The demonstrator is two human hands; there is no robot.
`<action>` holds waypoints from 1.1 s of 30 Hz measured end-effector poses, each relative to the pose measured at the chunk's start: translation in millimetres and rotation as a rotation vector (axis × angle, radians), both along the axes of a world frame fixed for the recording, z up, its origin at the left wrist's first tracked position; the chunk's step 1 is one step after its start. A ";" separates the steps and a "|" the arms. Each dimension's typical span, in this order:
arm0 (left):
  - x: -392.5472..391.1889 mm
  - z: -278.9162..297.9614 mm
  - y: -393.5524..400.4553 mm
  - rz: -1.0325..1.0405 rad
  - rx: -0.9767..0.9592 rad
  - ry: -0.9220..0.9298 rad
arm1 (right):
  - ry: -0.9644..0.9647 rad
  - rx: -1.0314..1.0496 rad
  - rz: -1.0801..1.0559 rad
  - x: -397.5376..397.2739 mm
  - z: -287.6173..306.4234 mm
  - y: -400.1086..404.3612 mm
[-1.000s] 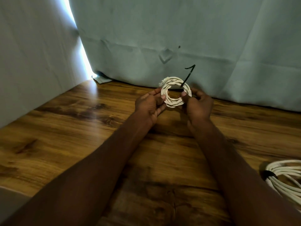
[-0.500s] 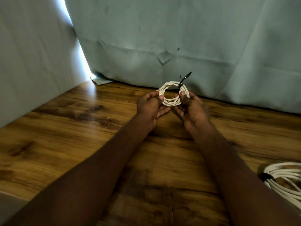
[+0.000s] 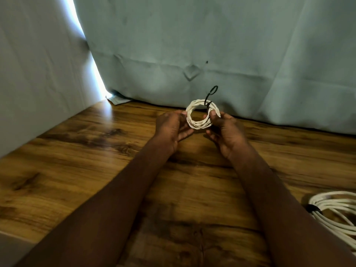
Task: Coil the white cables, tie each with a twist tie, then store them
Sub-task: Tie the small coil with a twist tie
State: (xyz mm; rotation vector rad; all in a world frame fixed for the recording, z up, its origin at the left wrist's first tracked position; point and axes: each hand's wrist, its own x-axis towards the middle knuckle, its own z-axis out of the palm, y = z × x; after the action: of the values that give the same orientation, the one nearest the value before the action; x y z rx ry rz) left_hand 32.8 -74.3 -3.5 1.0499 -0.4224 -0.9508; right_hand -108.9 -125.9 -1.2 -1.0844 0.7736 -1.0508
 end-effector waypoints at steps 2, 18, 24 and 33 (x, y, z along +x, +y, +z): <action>7.2 2.0 -2.1 0.129 0.006 -0.239 | 0.033 -0.010 -0.009 -2.7 1.2 -1.3; 15.3 -9.4 4.7 0.070 -0.210 -1.343 | 0.373 -0.453 0.080 -3.7 13.6 15.2; 16.2 -8.2 7.7 0.083 -0.253 -1.344 | 0.209 -0.588 -0.051 0.1 18.9 22.4; 2.9 -14.1 3.5 -0.019 -0.283 -1.411 | 0.228 -0.625 -0.152 3.3 17.1 19.2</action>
State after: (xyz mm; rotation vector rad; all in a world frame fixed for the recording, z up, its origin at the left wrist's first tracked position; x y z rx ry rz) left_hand 35.7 -70.8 -17.7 1.3178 -1.6583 0.0038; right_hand -105.7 -106.6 15.9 -1.7200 0.7316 -1.3594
